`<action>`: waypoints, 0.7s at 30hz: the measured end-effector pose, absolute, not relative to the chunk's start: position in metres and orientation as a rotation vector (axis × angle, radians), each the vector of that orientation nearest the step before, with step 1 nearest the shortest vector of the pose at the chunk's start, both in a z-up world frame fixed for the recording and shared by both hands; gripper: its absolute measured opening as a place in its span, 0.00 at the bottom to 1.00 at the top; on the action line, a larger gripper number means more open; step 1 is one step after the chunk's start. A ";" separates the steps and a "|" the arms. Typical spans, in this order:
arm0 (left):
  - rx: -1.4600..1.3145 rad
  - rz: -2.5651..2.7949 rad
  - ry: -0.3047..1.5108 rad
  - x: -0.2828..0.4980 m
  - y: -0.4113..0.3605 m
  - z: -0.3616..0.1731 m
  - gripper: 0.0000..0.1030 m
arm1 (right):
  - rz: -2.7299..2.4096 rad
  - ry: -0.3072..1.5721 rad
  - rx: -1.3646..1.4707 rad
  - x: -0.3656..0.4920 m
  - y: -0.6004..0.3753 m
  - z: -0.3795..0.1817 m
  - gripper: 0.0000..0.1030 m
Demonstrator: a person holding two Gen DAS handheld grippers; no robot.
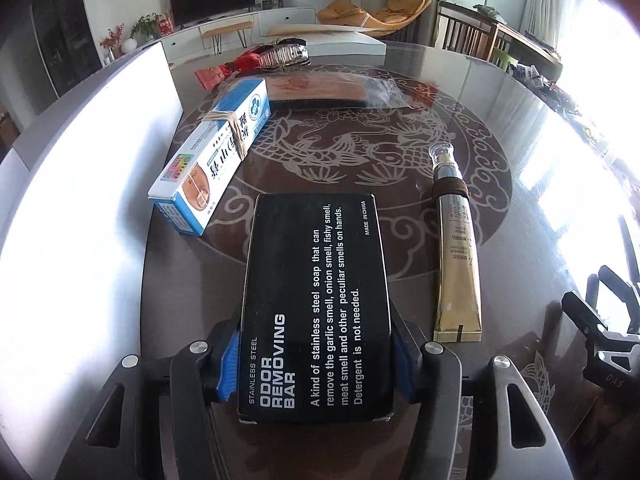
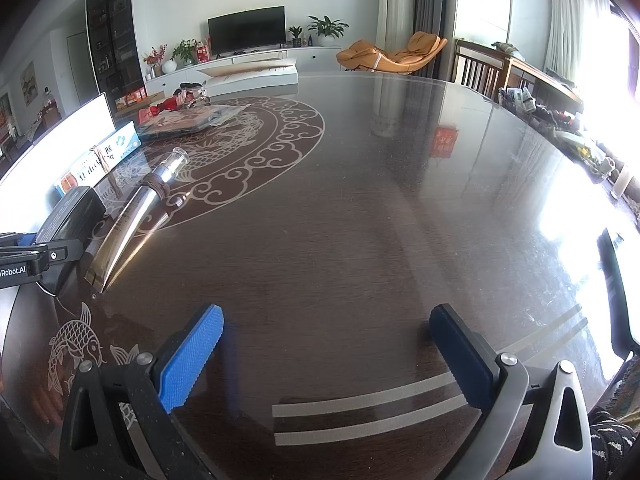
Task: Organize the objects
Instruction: 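Lift the black soap-bar box off the table with the left gripper, then grasp the gold tube with the right gripper while the left holds the black box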
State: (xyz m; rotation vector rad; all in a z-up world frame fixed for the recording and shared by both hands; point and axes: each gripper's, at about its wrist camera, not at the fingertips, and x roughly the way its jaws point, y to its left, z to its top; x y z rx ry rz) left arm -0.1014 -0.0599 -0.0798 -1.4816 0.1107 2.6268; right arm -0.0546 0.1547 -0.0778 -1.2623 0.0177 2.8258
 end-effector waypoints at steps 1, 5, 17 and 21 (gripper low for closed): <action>-1.480 2.628 0.111 -0.102 -0.059 -0.080 0.57 | 2.826 0.018 -1.262 -0.055 0.155 -0.078 1.00; -1.473 2.632 0.113 -0.101 -0.060 -0.080 0.57 | 2.826 0.017 -1.262 -0.055 0.155 -0.078 1.00; -1.423 2.617 0.017 -0.084 -0.063 -0.077 0.56 | 2.834 0.063 -1.324 -0.057 0.160 -0.073 1.00; -1.368 2.616 -0.022 -0.070 -0.064 -0.065 0.56 | 2.851 0.410 -1.410 -0.071 0.177 -0.052 0.99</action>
